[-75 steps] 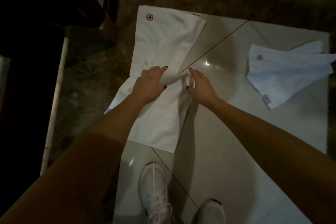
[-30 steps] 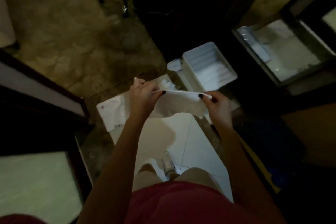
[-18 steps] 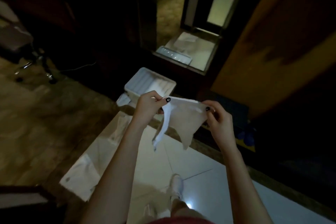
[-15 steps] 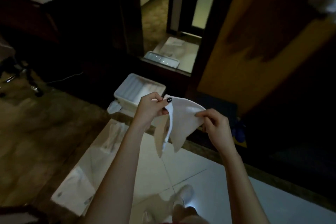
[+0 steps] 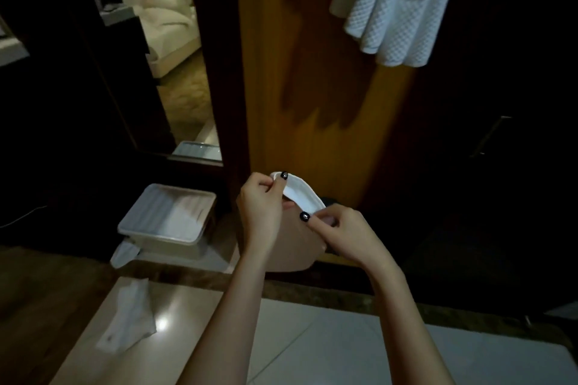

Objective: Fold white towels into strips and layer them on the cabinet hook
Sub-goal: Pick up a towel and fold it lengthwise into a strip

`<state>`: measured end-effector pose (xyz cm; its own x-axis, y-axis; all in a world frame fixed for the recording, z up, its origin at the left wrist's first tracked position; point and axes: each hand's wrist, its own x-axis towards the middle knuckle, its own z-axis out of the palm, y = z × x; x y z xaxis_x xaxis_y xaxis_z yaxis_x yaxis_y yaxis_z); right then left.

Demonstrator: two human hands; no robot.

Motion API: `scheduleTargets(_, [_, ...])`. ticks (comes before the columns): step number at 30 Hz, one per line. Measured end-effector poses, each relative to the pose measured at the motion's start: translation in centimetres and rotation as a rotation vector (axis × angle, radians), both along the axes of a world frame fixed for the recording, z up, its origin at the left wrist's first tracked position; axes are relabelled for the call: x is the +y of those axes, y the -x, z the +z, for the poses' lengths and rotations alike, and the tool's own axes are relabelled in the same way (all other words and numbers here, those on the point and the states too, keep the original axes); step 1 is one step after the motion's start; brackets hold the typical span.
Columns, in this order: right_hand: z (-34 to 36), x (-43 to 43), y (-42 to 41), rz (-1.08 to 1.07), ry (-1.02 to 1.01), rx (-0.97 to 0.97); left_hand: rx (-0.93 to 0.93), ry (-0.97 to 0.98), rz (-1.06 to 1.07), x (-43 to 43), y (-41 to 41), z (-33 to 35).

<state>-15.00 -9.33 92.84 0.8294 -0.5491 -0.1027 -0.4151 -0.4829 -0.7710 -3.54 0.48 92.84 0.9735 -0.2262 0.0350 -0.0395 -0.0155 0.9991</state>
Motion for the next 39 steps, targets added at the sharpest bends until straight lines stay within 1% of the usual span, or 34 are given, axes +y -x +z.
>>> scheduleTargets(4, [0.6,-5.0,2.7,-0.024,0.168,0.003,-0.003,0.021,-0.013,-5.6,3.0,0.5])
scheduleTargets(8, [0.9,-9.3,6.1,-0.076,0.208,-0.087,-0.029,0.015,-0.025,-9.6,5.3,0.2])
scheduleTargets(12, [1.0,-12.3,9.0,-0.075,0.249,-0.144,-0.144,-0.076,-0.056,-12.0,6.9,-0.1])
scheduleTargets(14, [1.0,-13.3,10.3,-0.110,0.223,-0.214,-0.145,-0.075,-0.112,-12.7,7.3,-0.4])
scheduleTargets(17, [0.7,-14.5,11.8,-0.168,0.135,-0.324,-0.079,0.010,-0.305,-13.2,8.2,-1.2])
scheduleTargets(20, [0.4,-15.5,12.9,-0.211,0.067,-0.361,-0.101,0.043,-0.480,-13.3,8.9,-2.1])
scheduleTargets(22, [0.3,-16.1,13.5,-0.242,0.002,-0.390,-0.084,0.076,-0.606,-13.1,9.1,-2.2])
scheduleTargets(23, [0.3,-16.4,13.8,-0.252,-0.042,-0.399,-0.093,0.070,-0.675,-13.0,9.1,-2.3])
scheduleTargets(25, [0.4,-16.9,14.3,-0.244,-0.116,-0.408,-0.177,0.006,-0.759,-13.0,9.2,-2.2])
scheduleTargets(27, [0.6,-17.4,14.6,-0.226,-0.166,-0.425,-0.232,-0.060,-0.767,-13.2,9.3,-2.5])
scheduleTargets(28, [0.6,-17.6,14.7,-0.226,-0.187,-0.433,-0.222,-0.066,-0.752,-13.3,9.4,-2.6])
scheduleTargets(30, [0.7,-18.1,14.9,-0.227,-0.231,-0.452,-0.196,-0.057,-0.722,-13.2,9.4,-2.7])
scheduleTargets(32, [0.7,-18.5,15.2,-0.208,-0.266,-0.467,-0.211,-0.042,-0.688,-13.1,9.3,-2.7])
scheduleTargets(35, [0.3,-19.0,15.6,-0.177,-0.262,-0.451,-0.234,-0.016,-0.643,-13.1,9.3,-2.5])
scheduleTargets(39, [-0.1,-19.4,15.6,-0.188,-0.263,-0.459,-0.176,0.037,-0.644,-13.8,9.1,-2.1])
